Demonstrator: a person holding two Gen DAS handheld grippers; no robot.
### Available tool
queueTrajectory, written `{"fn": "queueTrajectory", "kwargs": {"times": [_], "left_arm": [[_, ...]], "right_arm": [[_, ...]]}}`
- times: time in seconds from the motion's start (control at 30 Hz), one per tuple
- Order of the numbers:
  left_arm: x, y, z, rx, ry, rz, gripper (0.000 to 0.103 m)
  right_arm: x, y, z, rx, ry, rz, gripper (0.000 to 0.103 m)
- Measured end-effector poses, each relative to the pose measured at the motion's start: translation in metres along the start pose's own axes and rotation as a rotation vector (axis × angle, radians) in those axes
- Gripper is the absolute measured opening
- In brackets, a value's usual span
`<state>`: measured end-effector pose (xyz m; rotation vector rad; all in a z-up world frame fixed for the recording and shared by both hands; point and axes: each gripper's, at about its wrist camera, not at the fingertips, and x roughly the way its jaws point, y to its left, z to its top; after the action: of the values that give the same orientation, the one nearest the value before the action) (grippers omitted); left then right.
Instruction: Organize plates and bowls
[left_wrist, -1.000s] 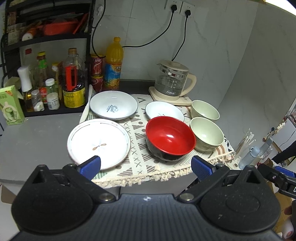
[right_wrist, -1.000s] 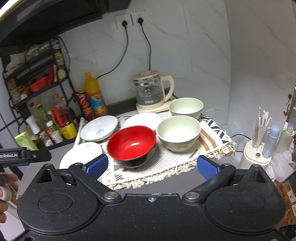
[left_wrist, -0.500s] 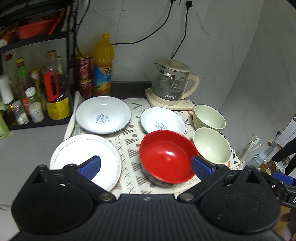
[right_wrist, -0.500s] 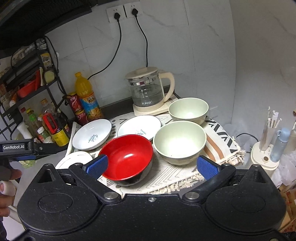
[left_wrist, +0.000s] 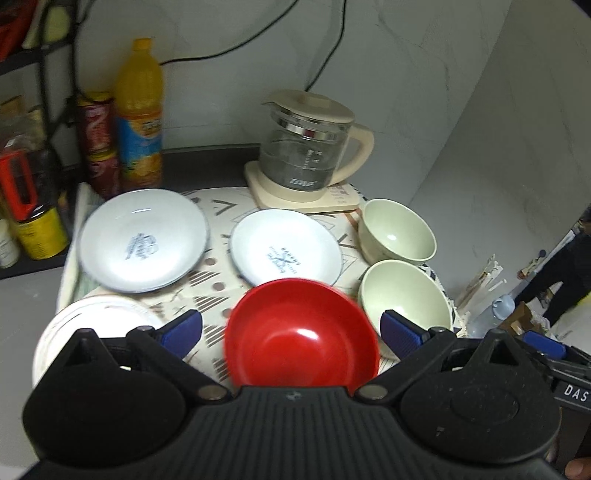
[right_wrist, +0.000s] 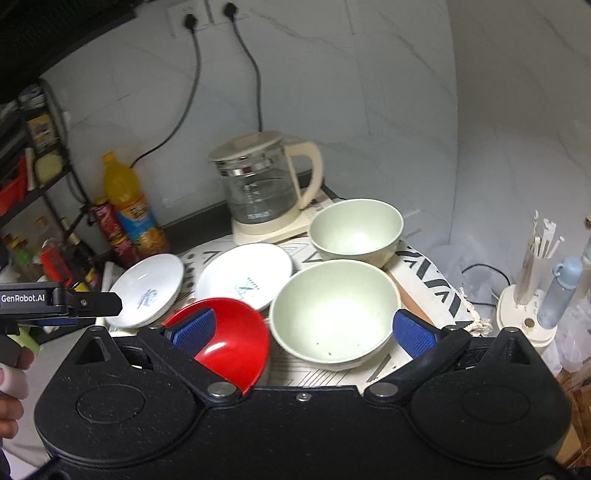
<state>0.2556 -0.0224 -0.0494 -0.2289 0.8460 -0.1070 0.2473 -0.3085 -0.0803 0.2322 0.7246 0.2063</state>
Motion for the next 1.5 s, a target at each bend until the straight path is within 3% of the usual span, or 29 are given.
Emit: {"fn": "queueTrajectory", "kwargs": {"times": [0.37,0.53,0.73,0.8,0.9,1.13,1.2,1.27,1.4,1.5], "left_arm": [[0.074,-0.023,0.042,0.054,0.067,-0.081,0.101],[0.111,-0.037,0.054,0.100,0.146,-0.128,0.099],[0.149,-0.057,0.059,0.185,0.219,-0.163,0.088],[0.161,-0.062,0.059,0.200,0.252,-0.179,0.077],[0.181,-0.068,0.058,0.211,0.311,-0.197,0.062],[0.221,-0.082,0.051,0.243,0.416,-0.223,0.045],[0.230,-0.083,0.049,0.228,0.459,-0.255,0.038],[0.240,-0.083,0.045,0.228,0.505,-0.241,0.030],[0.251,-0.084,0.041,0.262,0.521,-0.226,0.017],[0.252,-0.084,0.043,0.256,0.522,-0.209,0.013]], "right_arm": [[0.049,-0.031,0.015,0.102,0.047,-0.120,0.103],[0.072,-0.045,0.014,0.152,0.097,-0.157,0.103],[0.096,-0.057,0.012,0.196,0.151,-0.185,0.095],[0.101,-0.062,0.010,0.216,0.163,-0.195,0.093],[0.109,-0.069,0.005,0.239,0.192,-0.195,0.084],[0.130,-0.080,-0.009,0.298,0.259,-0.181,0.069],[0.136,-0.082,-0.014,0.322,0.280,-0.163,0.060],[0.141,-0.082,-0.018,0.332,0.303,-0.163,0.048],[0.155,-0.077,-0.024,0.316,0.338,-0.124,0.030],[0.160,-0.072,-0.026,0.276,0.344,-0.146,0.023]]}}
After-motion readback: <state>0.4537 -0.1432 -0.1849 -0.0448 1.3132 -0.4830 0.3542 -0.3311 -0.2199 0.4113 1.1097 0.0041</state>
